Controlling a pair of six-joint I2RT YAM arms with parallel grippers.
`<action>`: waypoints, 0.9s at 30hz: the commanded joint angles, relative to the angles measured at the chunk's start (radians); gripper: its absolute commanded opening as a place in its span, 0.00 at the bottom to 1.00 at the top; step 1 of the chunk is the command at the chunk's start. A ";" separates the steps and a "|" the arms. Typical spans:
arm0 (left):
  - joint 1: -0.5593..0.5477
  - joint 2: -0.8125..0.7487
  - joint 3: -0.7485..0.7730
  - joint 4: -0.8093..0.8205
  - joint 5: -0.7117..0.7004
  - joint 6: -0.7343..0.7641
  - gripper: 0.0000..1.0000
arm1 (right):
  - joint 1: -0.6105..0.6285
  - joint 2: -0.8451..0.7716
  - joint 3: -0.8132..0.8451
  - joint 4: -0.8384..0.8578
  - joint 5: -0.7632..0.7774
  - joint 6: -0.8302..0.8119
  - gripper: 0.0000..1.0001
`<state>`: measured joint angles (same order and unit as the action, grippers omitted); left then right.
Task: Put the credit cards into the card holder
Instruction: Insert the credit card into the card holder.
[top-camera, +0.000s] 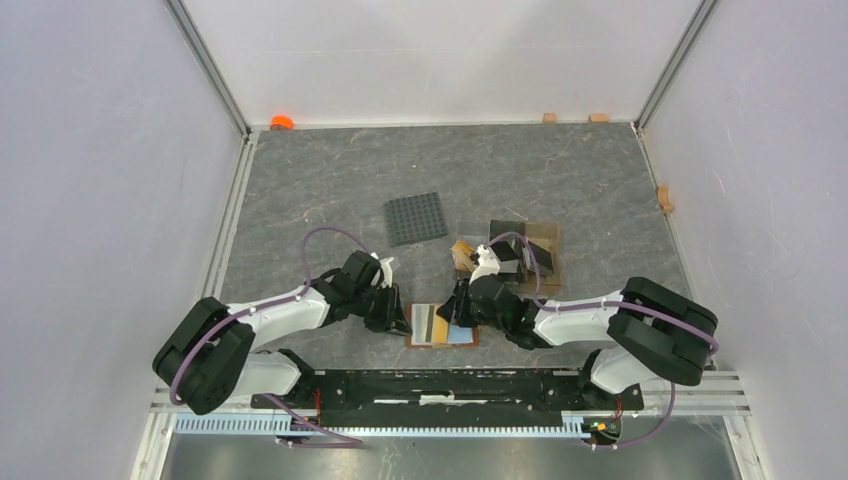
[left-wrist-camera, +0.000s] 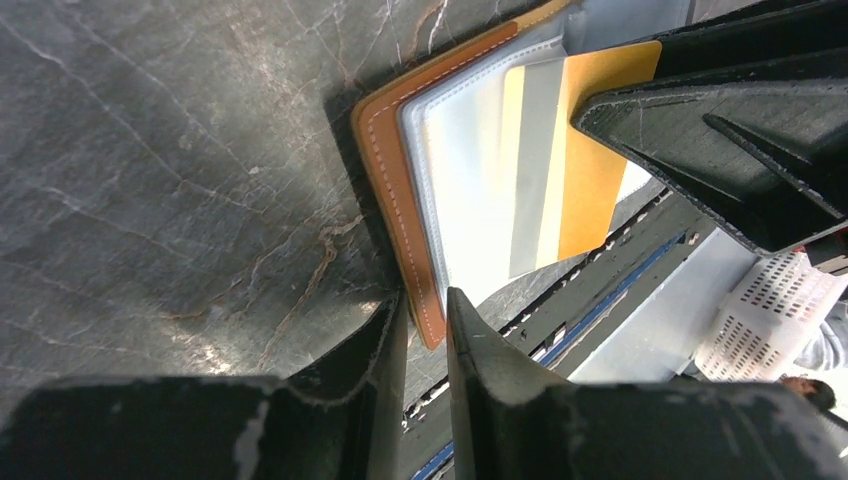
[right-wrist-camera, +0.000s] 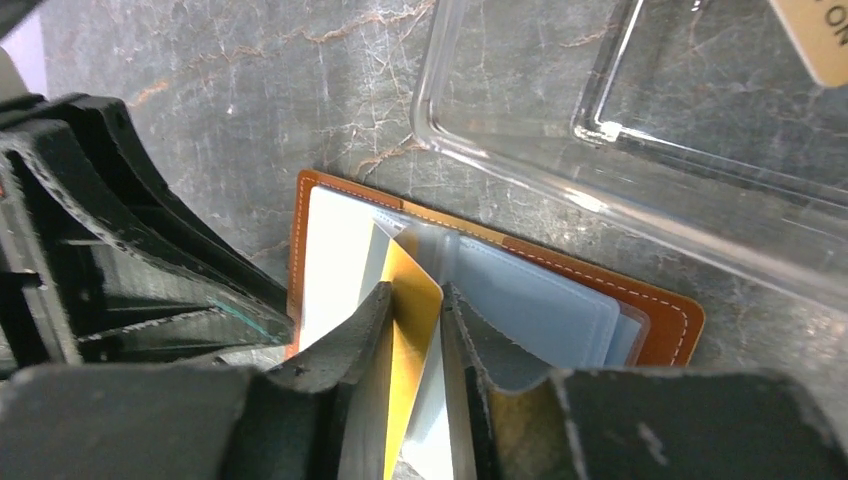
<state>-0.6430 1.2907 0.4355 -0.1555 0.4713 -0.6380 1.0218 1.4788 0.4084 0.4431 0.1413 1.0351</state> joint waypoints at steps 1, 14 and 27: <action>-0.006 -0.062 0.014 -0.027 -0.047 -0.003 0.29 | 0.015 -0.056 0.025 -0.169 0.081 -0.056 0.34; -0.006 -0.115 0.046 -0.042 -0.049 -0.029 0.40 | 0.064 -0.205 0.092 -0.409 0.217 -0.103 0.63; -0.006 -0.005 0.124 0.038 -0.031 -0.019 0.49 | 0.081 -0.257 0.026 -0.352 0.177 -0.027 0.64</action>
<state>-0.6437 1.2354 0.5110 -0.1741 0.4221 -0.6399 1.0988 1.2060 0.4534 0.0391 0.3374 0.9672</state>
